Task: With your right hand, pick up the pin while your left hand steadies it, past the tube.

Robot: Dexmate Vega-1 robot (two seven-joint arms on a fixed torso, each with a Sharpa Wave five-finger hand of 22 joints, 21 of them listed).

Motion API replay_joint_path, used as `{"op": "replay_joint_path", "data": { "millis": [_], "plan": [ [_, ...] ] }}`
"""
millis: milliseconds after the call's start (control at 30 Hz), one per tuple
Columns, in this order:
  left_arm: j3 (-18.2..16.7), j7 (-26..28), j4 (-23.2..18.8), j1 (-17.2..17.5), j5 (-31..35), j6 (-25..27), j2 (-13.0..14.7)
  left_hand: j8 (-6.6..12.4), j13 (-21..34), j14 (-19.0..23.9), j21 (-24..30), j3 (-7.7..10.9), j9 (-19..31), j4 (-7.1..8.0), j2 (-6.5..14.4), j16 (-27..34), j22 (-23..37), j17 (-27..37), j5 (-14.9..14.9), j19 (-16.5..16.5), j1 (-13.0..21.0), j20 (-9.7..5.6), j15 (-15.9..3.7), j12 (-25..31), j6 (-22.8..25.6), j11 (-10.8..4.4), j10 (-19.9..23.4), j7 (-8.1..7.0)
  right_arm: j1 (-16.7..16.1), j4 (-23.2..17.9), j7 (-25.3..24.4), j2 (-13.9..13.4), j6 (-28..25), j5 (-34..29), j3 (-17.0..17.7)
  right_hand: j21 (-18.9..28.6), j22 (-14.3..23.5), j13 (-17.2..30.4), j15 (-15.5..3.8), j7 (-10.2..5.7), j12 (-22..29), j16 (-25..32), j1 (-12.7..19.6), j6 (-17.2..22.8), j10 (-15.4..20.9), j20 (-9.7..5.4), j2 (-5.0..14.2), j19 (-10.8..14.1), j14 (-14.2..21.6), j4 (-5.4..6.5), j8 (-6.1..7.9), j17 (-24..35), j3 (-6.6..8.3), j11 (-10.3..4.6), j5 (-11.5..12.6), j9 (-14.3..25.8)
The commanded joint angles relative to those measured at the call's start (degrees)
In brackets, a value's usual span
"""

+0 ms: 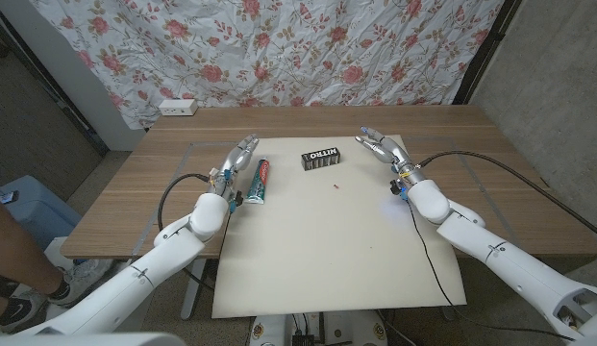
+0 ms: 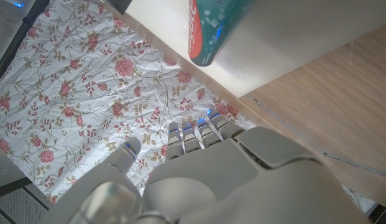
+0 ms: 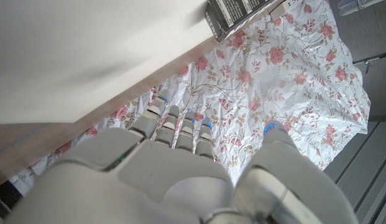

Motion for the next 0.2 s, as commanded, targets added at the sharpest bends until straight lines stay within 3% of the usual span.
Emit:
{"op": "replay_joint_path", "data": {
  "millis": [33, 200],
  "plan": [
    [-0.55, 0.62, 5.9, -1.16, -3.05, -5.11, -2.1, 0.25, 0.19, 0.49, 0.04, 0.67, 0.14, -0.07, 7.19, 0.0, 0.14, 0.06, 0.47, 0.46, 0.58, -2.93, -1.47, -0.04, 0.26, 0.31, -0.15, 0.14, -1.67, -1.21, 0.1, 0.71, -1.52, 6.15, 2.24, -0.1, -0.06, -0.04, -0.1, 0.57, 0.23, 0.0, -0.49, 0.72, 0.73, -0.16, 0.55, -0.4, 0.26, 0.61, 0.61, 0.09, 0.01, 0.11, 0.16, 0.16],
    [-0.26, 1.06, 9.06, -2.01, -3.05, -9.04, -3.16, 0.21, 0.19, 0.49, 0.09, 0.81, 0.14, -0.06, 7.1, -0.01, 0.14, 0.06, 0.45, 0.73, 0.57, -2.78, -1.38, -0.03, 0.24, 0.27, -0.12, 0.22, -2.23, -0.77, 1.06, 2.17, 0.29, 10.8, 3.58, -0.09, -0.06, -0.08, -0.01, 0.95, 0.21, -0.05, -1.16, 1.48, 0.93, -0.27, 1.15, -0.51, 0.28, 0.85, 0.82, 0.01, -0.02, 0.25, 0.19, 0.14]
  ]
}}
